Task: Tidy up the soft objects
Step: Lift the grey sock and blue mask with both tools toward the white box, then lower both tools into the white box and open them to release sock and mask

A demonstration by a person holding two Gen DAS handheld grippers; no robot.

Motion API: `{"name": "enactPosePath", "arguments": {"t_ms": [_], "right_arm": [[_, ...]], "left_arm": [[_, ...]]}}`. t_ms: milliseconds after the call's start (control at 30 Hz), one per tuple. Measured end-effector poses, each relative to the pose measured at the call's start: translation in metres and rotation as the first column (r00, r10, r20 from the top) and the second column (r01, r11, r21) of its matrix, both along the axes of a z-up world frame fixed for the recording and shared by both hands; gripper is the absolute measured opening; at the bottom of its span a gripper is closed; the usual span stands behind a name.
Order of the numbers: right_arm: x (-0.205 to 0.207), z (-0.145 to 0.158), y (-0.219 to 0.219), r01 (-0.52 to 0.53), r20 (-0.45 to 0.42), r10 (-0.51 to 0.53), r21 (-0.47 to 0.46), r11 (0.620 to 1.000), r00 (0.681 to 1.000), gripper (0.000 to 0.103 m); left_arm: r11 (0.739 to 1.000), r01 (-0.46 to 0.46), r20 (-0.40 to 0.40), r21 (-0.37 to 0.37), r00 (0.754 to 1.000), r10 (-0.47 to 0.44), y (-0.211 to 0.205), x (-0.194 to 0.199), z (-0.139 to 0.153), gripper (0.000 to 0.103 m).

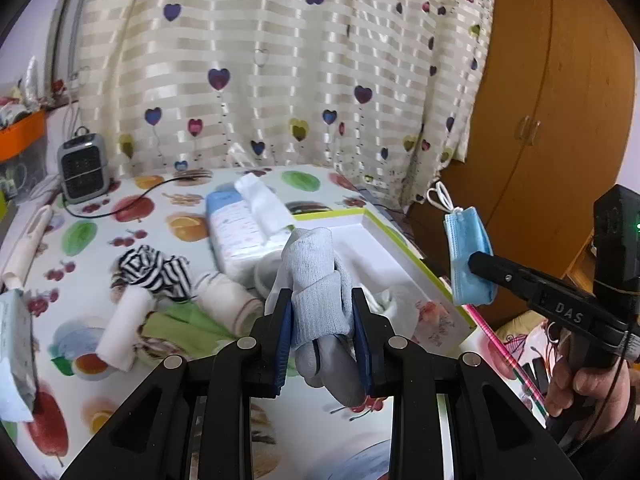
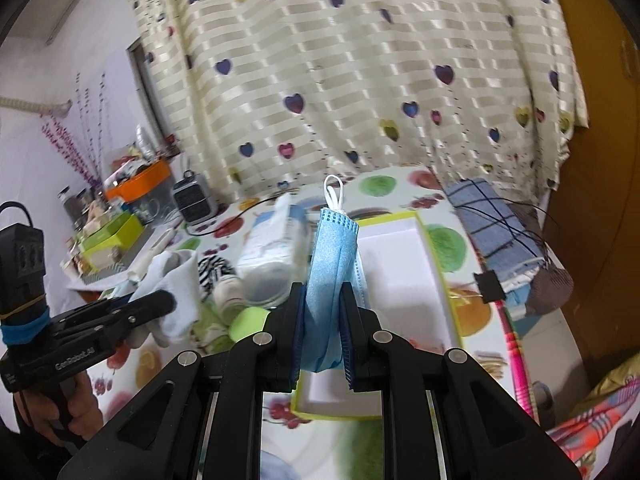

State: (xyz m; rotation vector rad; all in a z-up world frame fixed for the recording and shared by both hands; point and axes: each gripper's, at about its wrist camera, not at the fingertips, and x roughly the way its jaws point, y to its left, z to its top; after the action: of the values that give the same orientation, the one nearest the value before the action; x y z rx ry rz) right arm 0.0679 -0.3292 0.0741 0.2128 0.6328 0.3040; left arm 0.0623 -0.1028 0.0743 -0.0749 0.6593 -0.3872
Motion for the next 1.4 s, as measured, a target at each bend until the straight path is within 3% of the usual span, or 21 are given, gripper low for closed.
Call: {"name": "enactPosePath", "arguments": {"t_ms": [600,1000,1100,1267,1400], "right_arm": [[0.022,-0.061,-0.031,0.035,-0.178,-0.034,0.003,0.999,0.983,0.017],[0.034,-0.07,-0.037,0.042,-0.201,-0.04,0.007,0.999,0.979,0.017],[0.035,-0.073,-0.042,0.054,-0.207,-0.052,0.004,0.999,0.977,0.022],[0.032,-0.072,-0.045,0.055,-0.188,-0.055,-0.005,0.998,0.981,0.045],[0.029,-0.067,-0.047,0.054,-0.16,-0.054,-0.002,0.999,0.986,0.045]], "left_arm": [[0.995,0.095,-0.057,0.024,0.994,-0.093,-0.044,0.012,-0.019,0.026],[0.983,0.181,-0.137,0.024,0.975,-0.176,-0.084,0.028,-0.049,0.026],[0.981,0.194,-0.157,0.027,0.97,-0.187,-0.092,0.033,-0.057,0.026],[0.978,0.208,-0.179,0.026,0.963,-0.2,-0.098,0.038,-0.067,0.029],[0.975,0.223,-0.194,0.017,0.957,-0.215,-0.099,0.037,-0.07,0.031]]}}
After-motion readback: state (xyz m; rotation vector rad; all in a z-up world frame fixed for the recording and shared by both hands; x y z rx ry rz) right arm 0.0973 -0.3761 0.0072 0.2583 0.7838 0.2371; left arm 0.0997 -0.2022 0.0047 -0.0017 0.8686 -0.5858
